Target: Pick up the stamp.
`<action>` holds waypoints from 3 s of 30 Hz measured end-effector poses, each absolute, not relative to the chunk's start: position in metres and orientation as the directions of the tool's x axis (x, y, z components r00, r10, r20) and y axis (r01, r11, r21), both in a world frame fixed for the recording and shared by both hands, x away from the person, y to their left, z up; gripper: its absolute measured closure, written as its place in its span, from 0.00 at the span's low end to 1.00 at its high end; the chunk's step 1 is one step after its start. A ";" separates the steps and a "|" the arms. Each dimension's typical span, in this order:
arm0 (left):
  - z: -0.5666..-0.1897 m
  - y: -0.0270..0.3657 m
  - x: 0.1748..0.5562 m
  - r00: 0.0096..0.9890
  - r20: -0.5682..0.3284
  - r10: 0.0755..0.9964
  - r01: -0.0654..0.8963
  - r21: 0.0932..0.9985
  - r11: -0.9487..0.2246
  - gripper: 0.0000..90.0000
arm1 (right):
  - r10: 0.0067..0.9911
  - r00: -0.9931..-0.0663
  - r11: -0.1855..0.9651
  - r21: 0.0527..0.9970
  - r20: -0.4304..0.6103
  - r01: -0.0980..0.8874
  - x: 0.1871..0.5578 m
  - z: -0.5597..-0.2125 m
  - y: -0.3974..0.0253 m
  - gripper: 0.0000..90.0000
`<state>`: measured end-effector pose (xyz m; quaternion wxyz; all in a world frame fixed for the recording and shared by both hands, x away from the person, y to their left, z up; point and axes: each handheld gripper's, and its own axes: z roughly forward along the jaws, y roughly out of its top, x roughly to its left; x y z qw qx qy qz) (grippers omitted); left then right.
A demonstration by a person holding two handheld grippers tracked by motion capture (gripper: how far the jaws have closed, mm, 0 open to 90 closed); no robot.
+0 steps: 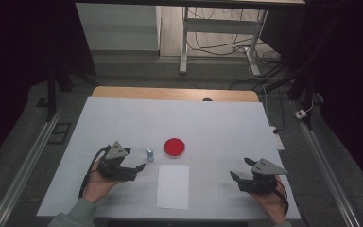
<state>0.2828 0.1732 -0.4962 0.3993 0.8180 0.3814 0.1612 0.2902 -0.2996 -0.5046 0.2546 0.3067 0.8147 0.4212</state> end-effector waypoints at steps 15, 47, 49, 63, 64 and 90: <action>-0.498 0.155 0.303 0.672 -0.028 0.740 0.497 0.758 -0.423 0.21 | 0.715 -0.681 0.457 0.842 -0.156 0.287 0.291 -0.505 -0.300 0.26; -0.512 0.141 0.328 0.658 0.006 0.753 0.518 0.722 -0.459 0.41 | 0.718 -0.679 0.461 0.837 -0.154 0.297 0.292 -0.507 -0.300 0.26; -0.513 0.142 0.328 0.661 0.006 0.750 0.515 0.724 -0.459 0.45 | 0.718 -0.679 0.461 0.835 -0.153 0.300 0.292 -0.507 -0.300 0.26; -0.514 0.142 0.326 0.686 0.015 0.727 0.484 0.737 -0.472 0.73 | 0.717 -0.680 0.464 0.833 -0.154 0.301 0.292 -0.507 -0.300 0.26; -0.514 0.141 0.326 0.688 0.016 0.726 0.483 0.737 -0.474 0.73 | 0.717 -0.680 0.464 0.833 -0.154 0.301 0.292 -0.507 -0.300 0.26; -0.506 0.147 0.319 0.690 0.018 0.724 0.453 0.770 -0.450 0.75 | 0.719 -0.677 0.466 0.832 -0.158 0.301 0.292 -0.508 -0.301 0.26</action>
